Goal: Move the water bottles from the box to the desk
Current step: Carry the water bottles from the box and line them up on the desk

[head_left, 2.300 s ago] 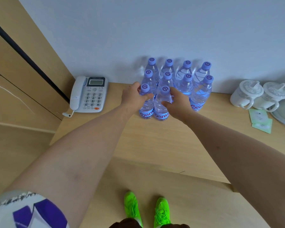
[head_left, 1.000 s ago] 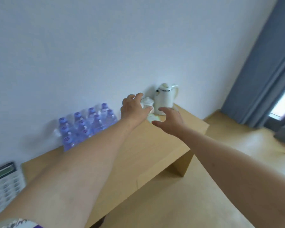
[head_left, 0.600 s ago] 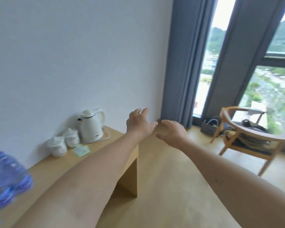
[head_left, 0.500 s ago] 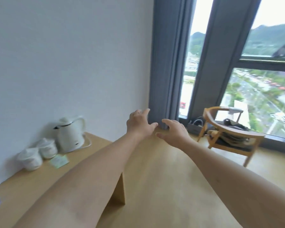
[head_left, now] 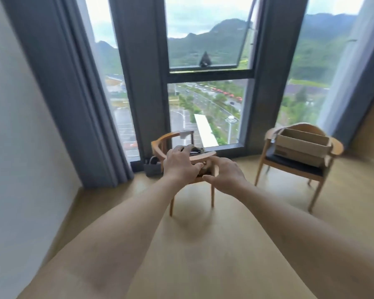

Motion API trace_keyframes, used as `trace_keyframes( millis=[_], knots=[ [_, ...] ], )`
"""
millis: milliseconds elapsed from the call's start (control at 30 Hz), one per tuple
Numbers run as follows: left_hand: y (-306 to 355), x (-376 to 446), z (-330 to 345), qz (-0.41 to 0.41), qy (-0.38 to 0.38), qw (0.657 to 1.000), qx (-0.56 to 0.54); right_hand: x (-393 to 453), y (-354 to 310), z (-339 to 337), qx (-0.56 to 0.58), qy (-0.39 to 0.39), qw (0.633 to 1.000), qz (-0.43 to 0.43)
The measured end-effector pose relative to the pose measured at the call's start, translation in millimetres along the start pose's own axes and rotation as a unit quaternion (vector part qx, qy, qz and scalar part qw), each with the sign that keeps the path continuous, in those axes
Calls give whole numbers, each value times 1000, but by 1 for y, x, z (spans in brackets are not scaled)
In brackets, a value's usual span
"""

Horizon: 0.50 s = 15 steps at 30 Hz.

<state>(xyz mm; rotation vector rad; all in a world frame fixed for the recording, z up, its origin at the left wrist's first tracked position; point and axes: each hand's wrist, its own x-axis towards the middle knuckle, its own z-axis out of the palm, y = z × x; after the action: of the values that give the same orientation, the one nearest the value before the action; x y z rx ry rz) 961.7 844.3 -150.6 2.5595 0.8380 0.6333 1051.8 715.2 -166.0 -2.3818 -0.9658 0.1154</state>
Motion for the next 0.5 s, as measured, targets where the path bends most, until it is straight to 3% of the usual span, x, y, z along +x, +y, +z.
trace_keyframes(
  millis=[200,500],
  knots=[
    [93,95,120,101,-79,991,-32,61,124,-42,-16,57,991,117],
    [230,268,292,173,-162,970,-54,178,279,-121,-31,118,959,255]
  ],
)
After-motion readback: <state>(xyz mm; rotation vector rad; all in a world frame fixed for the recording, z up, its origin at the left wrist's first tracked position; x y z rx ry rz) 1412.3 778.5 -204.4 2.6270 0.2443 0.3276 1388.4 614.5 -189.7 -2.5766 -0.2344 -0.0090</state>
